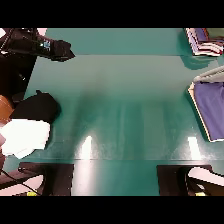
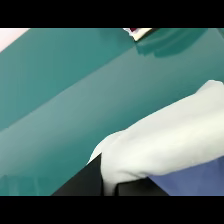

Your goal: Fold the shirts.

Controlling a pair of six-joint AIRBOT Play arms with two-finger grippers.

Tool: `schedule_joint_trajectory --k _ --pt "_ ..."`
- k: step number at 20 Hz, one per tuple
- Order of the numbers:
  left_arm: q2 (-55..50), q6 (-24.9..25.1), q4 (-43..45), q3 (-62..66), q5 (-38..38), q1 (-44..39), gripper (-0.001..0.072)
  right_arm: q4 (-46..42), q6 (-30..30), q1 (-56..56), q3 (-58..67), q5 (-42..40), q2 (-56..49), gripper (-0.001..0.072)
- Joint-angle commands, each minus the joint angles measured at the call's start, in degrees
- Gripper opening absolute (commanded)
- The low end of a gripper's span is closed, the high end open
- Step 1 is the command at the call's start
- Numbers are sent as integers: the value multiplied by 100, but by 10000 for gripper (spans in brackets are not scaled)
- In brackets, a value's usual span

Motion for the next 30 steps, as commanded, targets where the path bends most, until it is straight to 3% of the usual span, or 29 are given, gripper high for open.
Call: schedule_joint_trajectory --k 1,6,10,11,12,13,14,20,24,25,29,30 --pt "4 28 4 -2 -7 0 29 -190 101 -354 -236 651 245 15" --pt "4 170 4 -2 -2 0 29 -1655 114 -859 -1884 863 1056 16" --pt "4 306 4 0 0 0 29 -2321 111 -1401 -2824 1069 1464 29" --pt "4 317 4 0 2 0 29 -2382 111 -1486 -3027 1051 1539 196" --pt "4 319 4 -2 2 0 29 -2376 109 -1550 -3182 988 1582 438" --pt "4 319 4 0 2 0 29 -2367 111 -1554 -3248 960 1606 575" --pt "4 319 4 -2 0 0 29 -2299 109 -1508 -3215 960 1609 577" --pt "4 319 7 0 109 2 30 -940 111 400 -2487 793 1602 576" --pt "4 315 -7 0 164 0 30 -874 109 2492 -2251 179 1602 567" --pt "4 317 -4 0 170 2 30 -883 109 2959 -2249 2 1604 536" --pt "4 315 -7 0 166 0 30 -883 105 4256 -2249 -514 1604 58" --pt "4 317 -7 0 168 2 30 -881 105 4450 -2249 -562 1604 17"
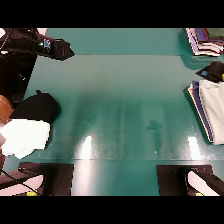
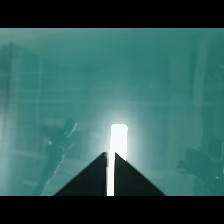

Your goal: Fold the shirts.

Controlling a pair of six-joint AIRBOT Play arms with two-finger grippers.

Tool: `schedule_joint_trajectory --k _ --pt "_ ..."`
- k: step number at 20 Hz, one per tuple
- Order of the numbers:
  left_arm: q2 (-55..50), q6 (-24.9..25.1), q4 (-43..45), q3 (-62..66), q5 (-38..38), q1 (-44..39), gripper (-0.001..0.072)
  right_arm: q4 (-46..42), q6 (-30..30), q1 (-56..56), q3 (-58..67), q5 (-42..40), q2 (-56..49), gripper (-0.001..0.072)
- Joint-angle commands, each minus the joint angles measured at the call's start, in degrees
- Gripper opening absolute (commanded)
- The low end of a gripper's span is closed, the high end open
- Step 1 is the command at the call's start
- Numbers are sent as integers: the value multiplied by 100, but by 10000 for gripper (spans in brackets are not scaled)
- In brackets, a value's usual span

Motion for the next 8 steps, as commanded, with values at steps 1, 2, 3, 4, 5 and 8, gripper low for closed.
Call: schedule_joint_trajectory --k 1,2,3,4,5,8 --pt "4 0 -4 0 15 2 30 42 -4 997 26 -402 4 17" --pt "4 -2 -4 0 17 0 30 42 -4 1095 26 -404 4 17" --pt "4 -2 -4 0 15 0 30 42 -4 1163 24 -402 4 17" --pt "4 -2 -4 0 15 2 30 46 -2 1196 24 -400 4 17" --pt "4 0 -4 0 15 2 30 48 -4 1189 26 -393 4 17" --pt "4 0 -4 0 17 2 30 52 -2 1158 24 -358 4 17"
